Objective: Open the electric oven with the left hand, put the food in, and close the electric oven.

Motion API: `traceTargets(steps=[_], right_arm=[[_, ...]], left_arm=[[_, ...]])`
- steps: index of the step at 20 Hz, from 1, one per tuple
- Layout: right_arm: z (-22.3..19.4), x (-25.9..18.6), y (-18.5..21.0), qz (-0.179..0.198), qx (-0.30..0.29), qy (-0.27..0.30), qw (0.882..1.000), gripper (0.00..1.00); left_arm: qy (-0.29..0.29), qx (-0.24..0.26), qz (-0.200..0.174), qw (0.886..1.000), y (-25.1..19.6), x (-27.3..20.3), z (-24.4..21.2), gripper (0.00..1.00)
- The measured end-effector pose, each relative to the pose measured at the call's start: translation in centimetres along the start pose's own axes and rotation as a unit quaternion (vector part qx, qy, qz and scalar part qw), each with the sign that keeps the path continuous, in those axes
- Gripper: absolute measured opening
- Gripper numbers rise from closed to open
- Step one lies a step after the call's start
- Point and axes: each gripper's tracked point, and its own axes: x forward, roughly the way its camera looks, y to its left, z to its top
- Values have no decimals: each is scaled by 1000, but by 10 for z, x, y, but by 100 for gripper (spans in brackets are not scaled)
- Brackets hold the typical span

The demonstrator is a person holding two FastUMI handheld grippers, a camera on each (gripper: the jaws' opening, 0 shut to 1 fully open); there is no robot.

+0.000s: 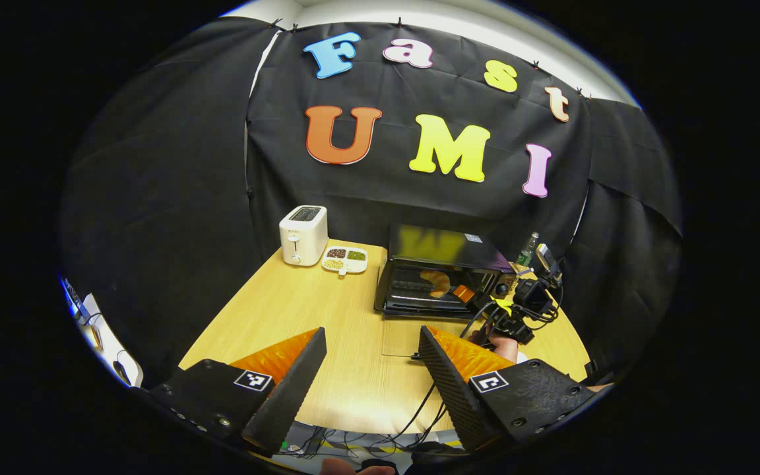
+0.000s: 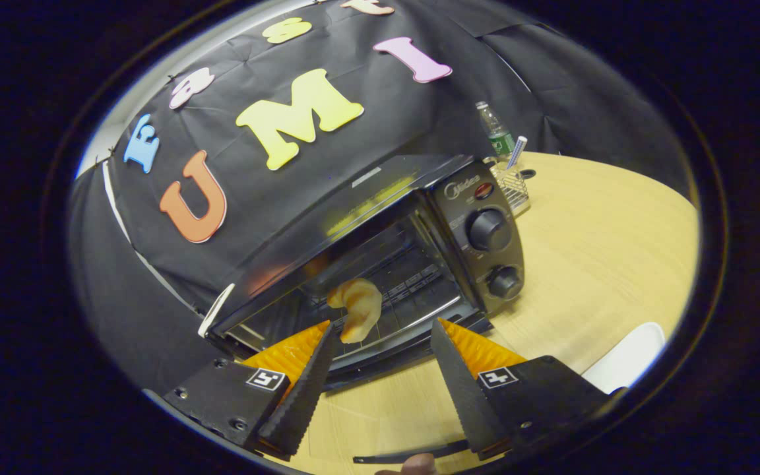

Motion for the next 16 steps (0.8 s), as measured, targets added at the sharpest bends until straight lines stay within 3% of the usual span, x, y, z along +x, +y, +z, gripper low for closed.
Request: traceTargets(steps=[7, 16], right_arm=[[7, -71, -7, 35, -70, 23, 997, 93], [47, -172, -24, 69, -151, 26, 986, 94]], left_arm=[[-7, 20, -4, 1000, -26, 1, -18, 93], [37, -12, -18, 999, -64, 29, -86, 93]])
